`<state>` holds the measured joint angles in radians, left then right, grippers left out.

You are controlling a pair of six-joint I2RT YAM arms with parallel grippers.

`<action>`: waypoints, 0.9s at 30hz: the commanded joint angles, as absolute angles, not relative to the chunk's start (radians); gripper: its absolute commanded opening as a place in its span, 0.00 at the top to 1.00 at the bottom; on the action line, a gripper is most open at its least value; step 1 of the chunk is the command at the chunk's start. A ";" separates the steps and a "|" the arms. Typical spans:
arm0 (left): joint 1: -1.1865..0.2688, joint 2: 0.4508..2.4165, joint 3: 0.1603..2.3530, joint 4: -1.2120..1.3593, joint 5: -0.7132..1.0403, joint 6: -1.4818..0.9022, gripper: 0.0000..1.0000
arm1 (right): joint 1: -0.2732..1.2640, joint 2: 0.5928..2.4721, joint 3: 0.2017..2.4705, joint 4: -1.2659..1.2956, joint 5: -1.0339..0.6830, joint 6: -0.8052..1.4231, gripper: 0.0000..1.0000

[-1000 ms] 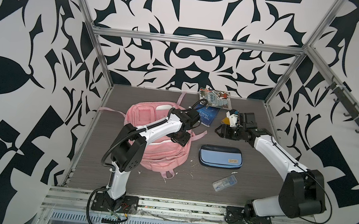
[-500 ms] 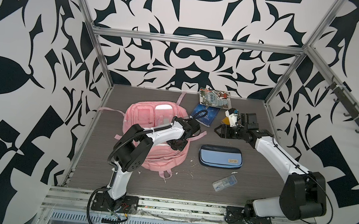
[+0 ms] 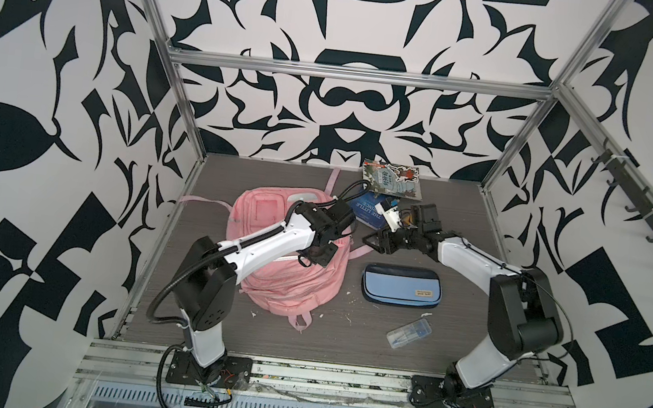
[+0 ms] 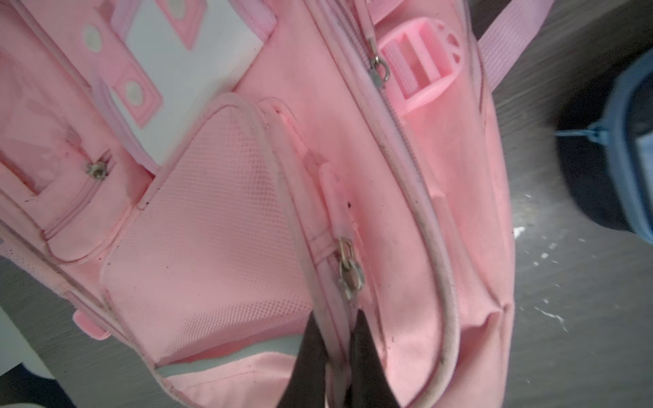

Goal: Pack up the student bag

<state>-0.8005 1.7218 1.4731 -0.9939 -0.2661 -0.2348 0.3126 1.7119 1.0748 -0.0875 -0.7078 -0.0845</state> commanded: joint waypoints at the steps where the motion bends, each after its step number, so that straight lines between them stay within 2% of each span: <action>1: -0.802 1.629 1.457 -0.986 -0.178 -0.177 1.00 | 0.328 1.735 1.159 -0.097 -0.771 -0.182 0.47; 7: -0.768 1.572 1.452 -0.979 -0.127 -0.155 1.00 | 0.328 1.747 1.167 -0.145 -0.807 -0.226 0.49; 12: -0.731 1.548 1.459 -0.985 -0.090 -0.143 1.00 | 0.327 1.634 1.058 -0.041 -0.816 -0.121 0.49; 16: -0.724 1.535 1.454 -0.984 -0.059 -0.126 1.00 | 0.328 1.516 0.936 0.067 -0.816 -0.007 0.45; 20: -0.715 1.531 1.468 -0.988 -0.020 -0.101 1.00 | 0.330 1.449 0.865 0.017 -0.794 -0.032 0.45; 27: -0.668 1.511 1.510 -1.017 0.070 -0.068 1.00 | 0.331 1.426 0.802 -0.018 -0.757 -0.080 0.57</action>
